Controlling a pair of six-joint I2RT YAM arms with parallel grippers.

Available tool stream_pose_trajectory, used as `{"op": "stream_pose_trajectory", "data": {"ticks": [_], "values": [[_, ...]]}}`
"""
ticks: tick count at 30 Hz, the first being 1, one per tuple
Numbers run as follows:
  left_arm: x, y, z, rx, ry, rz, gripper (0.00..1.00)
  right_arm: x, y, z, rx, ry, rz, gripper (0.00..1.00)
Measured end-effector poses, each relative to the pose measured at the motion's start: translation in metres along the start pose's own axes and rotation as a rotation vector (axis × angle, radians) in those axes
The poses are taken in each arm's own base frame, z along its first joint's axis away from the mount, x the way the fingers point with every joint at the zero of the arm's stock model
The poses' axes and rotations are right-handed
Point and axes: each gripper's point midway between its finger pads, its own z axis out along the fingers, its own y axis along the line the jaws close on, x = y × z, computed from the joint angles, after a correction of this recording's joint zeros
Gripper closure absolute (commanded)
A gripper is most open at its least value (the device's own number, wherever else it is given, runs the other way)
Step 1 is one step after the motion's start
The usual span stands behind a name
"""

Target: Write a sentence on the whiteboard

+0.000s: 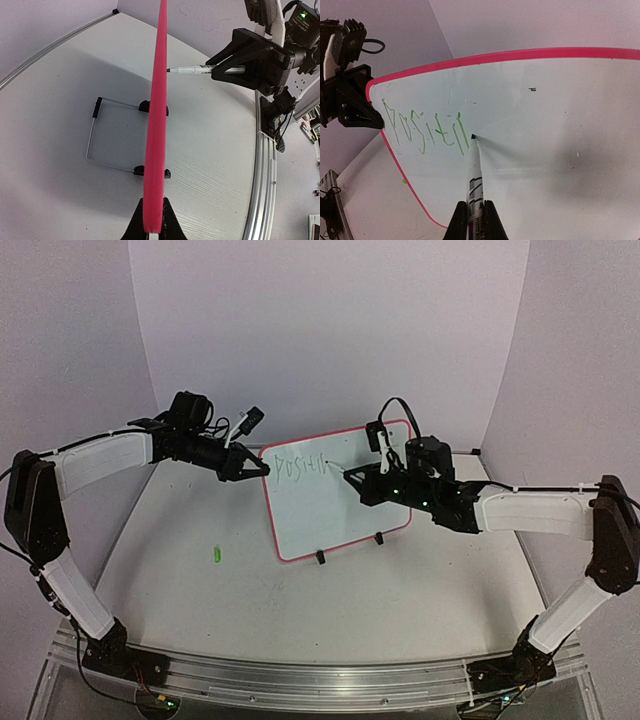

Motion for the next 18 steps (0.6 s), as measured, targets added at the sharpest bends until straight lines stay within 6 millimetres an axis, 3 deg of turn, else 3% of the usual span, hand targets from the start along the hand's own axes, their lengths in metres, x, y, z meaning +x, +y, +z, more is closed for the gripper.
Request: {"op": "stream_pose_trajectory", "data": {"ticks": [18], "values": [[0.0,0.0,0.0,0.0,0.0,0.001,1.0,-0.0078,0.0006,-0.0015,0.006,-0.015,-0.008,1.0]]}}
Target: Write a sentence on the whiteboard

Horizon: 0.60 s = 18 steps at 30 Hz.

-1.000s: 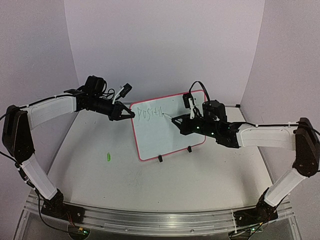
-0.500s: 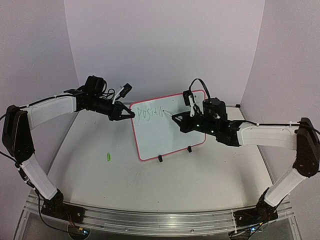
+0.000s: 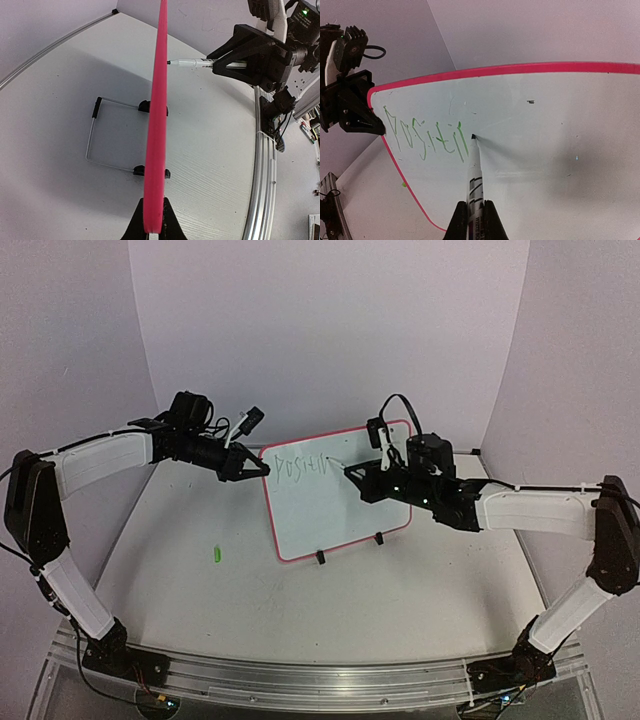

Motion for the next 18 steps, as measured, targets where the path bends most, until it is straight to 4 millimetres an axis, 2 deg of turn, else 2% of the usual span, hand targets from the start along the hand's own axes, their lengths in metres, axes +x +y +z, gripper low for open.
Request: {"op": "stream_pose_trajectory", "data": {"ticks": [6,12,14,18], "values": [[0.0,-0.002,0.001,0.004,0.001,0.006,1.0,-0.012,0.004,-0.01,-0.012,-0.024,0.004,1.0],[0.0,-0.002,0.001,0.004,0.001,0.007,1.0,-0.033,0.01,-0.042,-0.027,-0.079,0.005,1.0],[0.0,-0.002,0.001,0.004,0.001,0.007,1.0,-0.033,0.01,-0.048,-0.023,-0.083,0.006,1.0],[0.0,-0.002,0.001,0.004,0.001,0.007,1.0,-0.024,0.004,-0.048,-0.008,-0.057,0.008,1.0]]}}
